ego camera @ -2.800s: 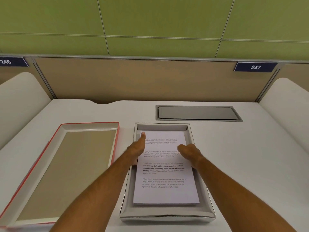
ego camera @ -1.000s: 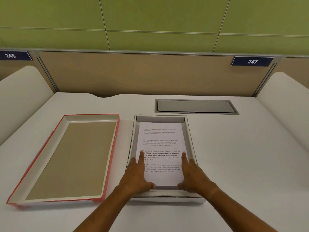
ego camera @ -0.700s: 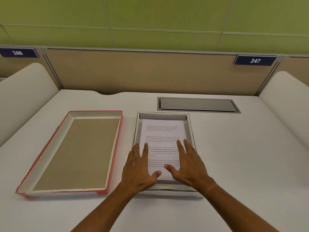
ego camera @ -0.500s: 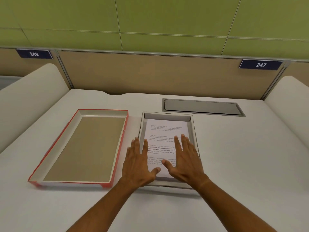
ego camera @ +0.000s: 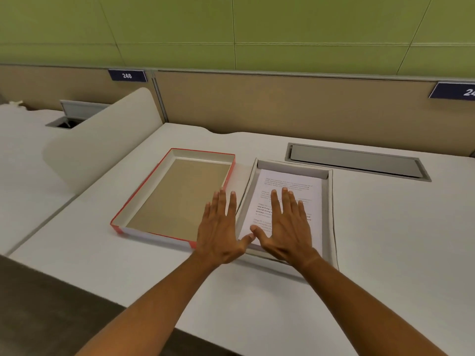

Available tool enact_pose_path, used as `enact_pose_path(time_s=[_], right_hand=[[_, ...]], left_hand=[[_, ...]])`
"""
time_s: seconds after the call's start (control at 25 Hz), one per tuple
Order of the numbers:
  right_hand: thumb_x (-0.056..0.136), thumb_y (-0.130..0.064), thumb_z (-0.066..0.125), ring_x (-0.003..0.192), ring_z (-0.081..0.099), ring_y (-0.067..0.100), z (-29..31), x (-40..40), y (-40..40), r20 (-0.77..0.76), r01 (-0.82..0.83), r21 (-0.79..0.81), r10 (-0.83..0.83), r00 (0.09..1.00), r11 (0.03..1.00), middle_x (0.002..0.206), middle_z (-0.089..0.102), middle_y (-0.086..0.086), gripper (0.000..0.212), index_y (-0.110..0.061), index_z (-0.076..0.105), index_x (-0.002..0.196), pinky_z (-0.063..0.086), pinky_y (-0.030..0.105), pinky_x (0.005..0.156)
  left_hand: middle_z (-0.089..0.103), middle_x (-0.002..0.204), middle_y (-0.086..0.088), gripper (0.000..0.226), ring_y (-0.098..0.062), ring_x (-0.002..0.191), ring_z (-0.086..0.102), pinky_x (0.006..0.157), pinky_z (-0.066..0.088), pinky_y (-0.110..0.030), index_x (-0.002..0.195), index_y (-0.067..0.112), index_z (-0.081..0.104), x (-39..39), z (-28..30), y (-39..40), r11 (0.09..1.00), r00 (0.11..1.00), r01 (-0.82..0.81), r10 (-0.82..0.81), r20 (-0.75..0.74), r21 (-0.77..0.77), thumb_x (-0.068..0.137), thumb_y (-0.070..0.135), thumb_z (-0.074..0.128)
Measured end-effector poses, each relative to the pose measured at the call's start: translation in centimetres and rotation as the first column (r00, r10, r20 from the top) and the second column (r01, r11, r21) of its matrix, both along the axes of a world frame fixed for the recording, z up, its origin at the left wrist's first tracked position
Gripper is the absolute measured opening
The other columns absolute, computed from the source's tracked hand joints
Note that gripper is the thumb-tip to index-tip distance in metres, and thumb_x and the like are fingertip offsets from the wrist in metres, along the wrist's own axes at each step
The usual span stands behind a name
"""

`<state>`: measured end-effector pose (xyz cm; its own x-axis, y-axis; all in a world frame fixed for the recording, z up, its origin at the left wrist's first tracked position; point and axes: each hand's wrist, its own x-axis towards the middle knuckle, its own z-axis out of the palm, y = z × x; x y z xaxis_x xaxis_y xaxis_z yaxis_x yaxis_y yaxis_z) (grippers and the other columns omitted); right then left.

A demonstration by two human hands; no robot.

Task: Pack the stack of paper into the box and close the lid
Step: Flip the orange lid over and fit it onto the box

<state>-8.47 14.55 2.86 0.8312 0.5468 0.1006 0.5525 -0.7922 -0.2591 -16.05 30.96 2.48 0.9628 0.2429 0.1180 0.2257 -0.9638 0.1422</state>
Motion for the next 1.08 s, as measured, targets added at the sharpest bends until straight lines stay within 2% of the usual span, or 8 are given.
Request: enact_pose_path(time_s=[0.12,0.32,0.48,0.6,0.68,0.76,0.92,1.08], right_hand=[[0.058,-0.09,-0.014,0.151,-0.016,0.031,-0.1,-0.6,1.1,-0.004,0.0,0.015,0.0,1.0,1.0,0.163,-0.018,0.011,0.121,-0.018,-0.013,0.154,-0.009,0.049,0.123],[0.062,-0.09,-0.009,0.151,-0.016,0.029,-0.4,0.0,3.0,0.004,0.069,-0.022,-0.069,0.998,0.997,0.163,-0.018,0.01,0.116,-0.02,-0.013,0.155,-0.01,0.048,0.123],[0.074,-0.085,0.012,0.151,-0.015,0.03,-0.7,0.6,5.1,-0.004,0.154,-0.028,-0.154,0.988,0.988,0.164,-0.016,0.011,0.107,-0.02,-0.012,0.155,-0.007,0.049,0.123],[0.06,-0.09,-0.012,0.151,-0.014,0.03,-0.8,0.7,6.6,-0.008,0.214,-0.02,-0.214,0.977,0.977,0.164,-0.015,0.011,0.118,-0.02,-0.012,0.155,-0.007,0.049,0.123],[0.056,-0.089,-0.017,0.151,-0.015,0.03,-0.9,0.4,7.7,-0.017,0.258,-0.004,-0.258,0.966,0.966,0.164,-0.016,0.01,0.12,-0.02,-0.012,0.155,-0.008,0.048,0.123],[0.065,-0.09,-0.005,0.151,-0.015,0.03,-1.0,0.2,8.4,-0.038,0.291,-0.012,-0.291,0.956,0.957,0.164,-0.017,0.01,0.114,-0.02,-0.012,0.155,-0.009,0.048,0.122],[0.08,-0.074,0.023,0.152,-0.014,0.03,-1.2,0.2,9.2,-0.049,0.337,-0.045,-0.339,0.939,0.94,0.164,-0.015,0.011,0.099,-0.02,-0.012,0.155,-0.008,0.047,0.122],[0.089,-0.067,0.035,0.152,-0.011,0.027,-0.8,0.6,10.0,-0.071,0.346,-0.003,-0.345,0.936,0.938,0.165,-0.012,0.009,0.093,-0.02,-0.01,0.155,-0.007,0.043,0.122]], left_hand=[[-0.029,0.16,-0.009,0.106,-0.027,0.148,-0.025,0.123,-0.005,-0.046,0.14,0.025,-0.037,-0.6,-0.1,0.9,1.0,0.999,-0.03,0.031,-0.022,0.003,0.073,0.084,0.021],[-0.024,0.161,-0.011,0.108,-0.029,0.15,-0.019,0.122,-0.006,-0.043,0.149,0.017,-0.026,0.2,-0.8,3.7,0.999,0.997,-0.033,0.032,-0.063,-0.015,0.08,0.075,0.035],[-0.014,0.164,-0.013,0.102,-0.029,0.151,-0.011,0.124,0.003,-0.043,0.153,0.013,-0.013,1.9,-1.1,7.2,0.997,0.992,0.006,-0.016,-0.127,-0.079,0.086,0.063,0.045],[0.007,0.164,-0.015,0.092,-0.032,0.151,0.011,0.12,0.022,-0.042,0.155,0.01,0.004,3.3,-1.5,9.2,0.984,0.983,0.001,-0.034,-0.181,-0.177,0.088,0.045,0.057],[0.043,0.147,-0.014,0.068,-0.034,0.136,0.042,0.105,0.043,-0.042,0.144,0.009,0.034,4.3,-2.2,10.4,0.974,0.984,-0.012,-0.029,-0.177,-0.226,0.088,0.037,0.06],[0.064,0.119,-0.013,0.042,-0.031,0.108,0.062,0.089,0.053,-0.04,0.12,0.009,0.059,5.1,-2.8,11.1,0.944,0.987,-0.047,-0.006,-0.16,-0.328,0.085,0.032,0.063],[0.072,0.086,-0.013,0.016,-0.03,0.079,0.067,0.068,0.054,-0.036,0.087,0.004,0.069,5.7,-2.5,11.7,0.903,0.994,-0.061,0.014,-0.113,-0.425,0.078,0.015,0.063],[0.072,0.075,-0.019,0.018,-0.034,0.071,0.068,0.065,0.057,-0.041,0.073,-0.003,0.07,6.0,0.8,12.4,0.842,0.999,-0.04,0.042,-0.01,-0.538,0.065,0.002,0.055]])
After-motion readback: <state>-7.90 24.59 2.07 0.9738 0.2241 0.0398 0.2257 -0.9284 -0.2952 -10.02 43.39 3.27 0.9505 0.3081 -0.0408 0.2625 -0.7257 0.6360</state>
